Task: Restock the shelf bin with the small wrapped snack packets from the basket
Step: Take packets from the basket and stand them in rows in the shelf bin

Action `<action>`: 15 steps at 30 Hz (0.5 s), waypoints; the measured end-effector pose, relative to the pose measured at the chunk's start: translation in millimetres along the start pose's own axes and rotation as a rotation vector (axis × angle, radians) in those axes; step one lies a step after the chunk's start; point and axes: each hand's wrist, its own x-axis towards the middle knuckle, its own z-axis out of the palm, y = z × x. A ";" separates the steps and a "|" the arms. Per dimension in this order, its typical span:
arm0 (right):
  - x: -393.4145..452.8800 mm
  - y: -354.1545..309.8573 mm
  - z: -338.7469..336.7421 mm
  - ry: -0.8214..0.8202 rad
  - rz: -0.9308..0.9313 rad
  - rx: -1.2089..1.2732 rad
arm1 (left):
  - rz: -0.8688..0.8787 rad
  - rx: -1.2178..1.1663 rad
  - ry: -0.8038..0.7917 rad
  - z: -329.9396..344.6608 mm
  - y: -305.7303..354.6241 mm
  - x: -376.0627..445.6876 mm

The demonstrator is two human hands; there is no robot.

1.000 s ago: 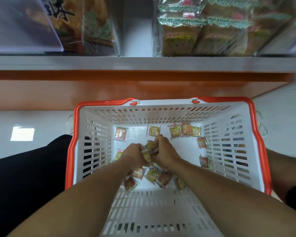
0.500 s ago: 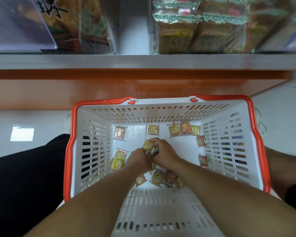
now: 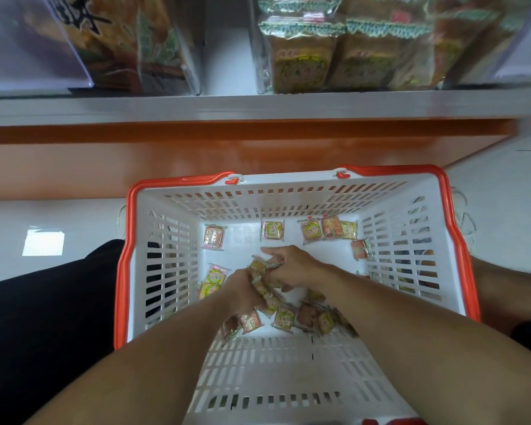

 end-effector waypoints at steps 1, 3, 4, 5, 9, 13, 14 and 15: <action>0.5 0.9 0.1 -0.005 -0.005 -0.042 | 0.013 0.024 -0.020 -0.7 -0.3 -0.5; -1.0 2.7 1.5 0.039 -0.048 -0.078 | 0.023 0.027 -0.050 -1.6 3.0 -2.4; -3.2 3.2 2.0 0.083 -0.064 -0.075 | 0.019 0.011 -0.058 -3.0 5.8 -4.4; -6.5 2.6 1.8 0.126 -0.075 -0.072 | 0.014 -0.001 -0.063 -5.5 8.3 -6.5; -35.3 -17.4 -17.3 0.152 -0.076 -0.084 | -0.046 -0.070 -0.078 -34.6 17.6 -29.0; -97.1 -69.0 -61.0 0.032 -0.073 -0.275 | 0.018 -0.210 -0.074 -74.8 44.0 -63.9; -117.5 -85.4 -71.4 0.032 -0.079 -0.325 | 0.057 -0.222 -0.065 -84.4 55.4 -75.1; -139.6 -102.3 -80.0 0.045 -0.099 -0.366 | 0.105 -0.231 -0.060 -93.8 68.1 -87.7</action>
